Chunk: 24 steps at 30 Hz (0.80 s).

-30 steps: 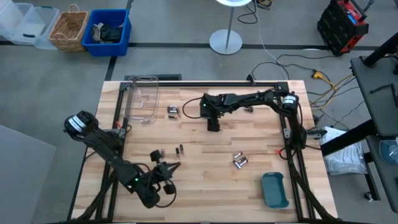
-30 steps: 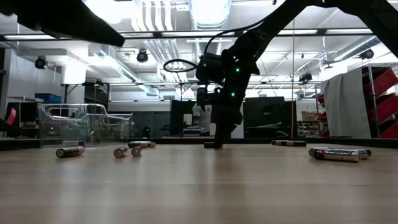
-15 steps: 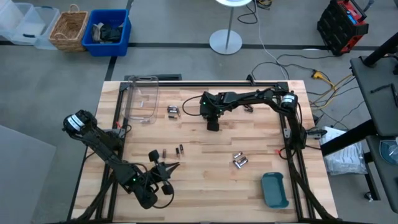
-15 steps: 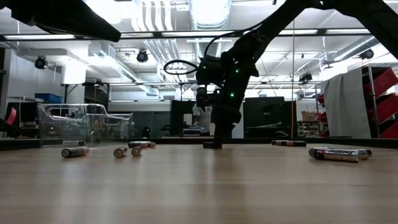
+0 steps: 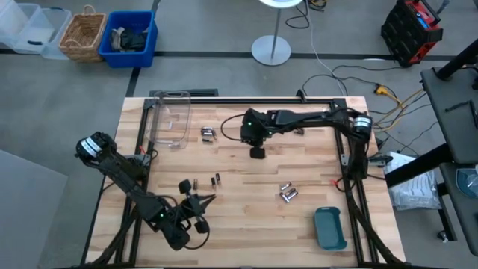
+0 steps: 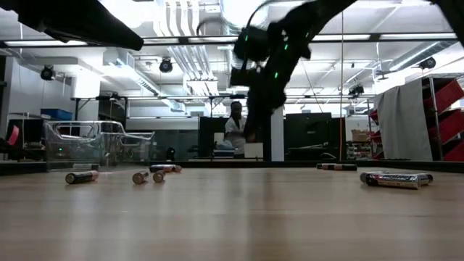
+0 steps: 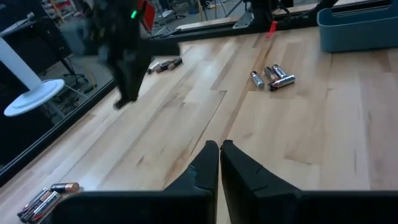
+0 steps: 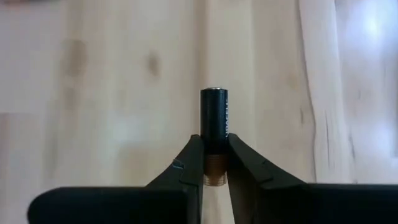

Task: Sort batteries
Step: Put the copper and black battery into the blue bin

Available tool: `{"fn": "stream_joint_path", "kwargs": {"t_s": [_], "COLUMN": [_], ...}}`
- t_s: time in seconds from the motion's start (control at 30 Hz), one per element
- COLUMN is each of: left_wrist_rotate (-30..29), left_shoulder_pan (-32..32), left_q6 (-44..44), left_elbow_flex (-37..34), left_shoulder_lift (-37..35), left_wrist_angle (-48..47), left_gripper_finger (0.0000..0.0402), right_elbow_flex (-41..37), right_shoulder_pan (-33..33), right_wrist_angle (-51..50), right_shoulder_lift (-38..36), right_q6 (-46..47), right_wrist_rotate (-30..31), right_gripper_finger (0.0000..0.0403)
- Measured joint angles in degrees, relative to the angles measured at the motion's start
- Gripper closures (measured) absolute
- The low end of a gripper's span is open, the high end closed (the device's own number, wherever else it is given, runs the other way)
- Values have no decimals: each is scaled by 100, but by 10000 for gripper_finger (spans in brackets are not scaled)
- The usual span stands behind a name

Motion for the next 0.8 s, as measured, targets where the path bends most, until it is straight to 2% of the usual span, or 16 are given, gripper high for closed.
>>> {"fn": "stream_joint_path", "kwargs": {"t_s": [0.17,0.37,0.6,0.8], "left_wrist_rotate": [-84,-311,-438,-455], "left_shoulder_pan": [91,176,322,470], "left_q6": [79,323,551,747], "left_elbow_flex": [0,0,0,0], "left_shoulder_lift": [2,-2,-4,-7], "left_wrist_angle": [-7,-19,1,21], "left_gripper_finger": [402,402,402,402], "right_elbow_flex": [-95,-410,-848,-1388], "right_shoulder_pan": [515,1501,3046,4457], "right_wrist_angle": [-486,-1273,-1904,-2162], "right_shoulder_lift": [-954,-2072,-2937,-3219], "right_q6": [169,708,2030,3602], "right_wrist_rotate": [-37,-47,52,51], "right_gripper_finger": [368,368,368,368]}}
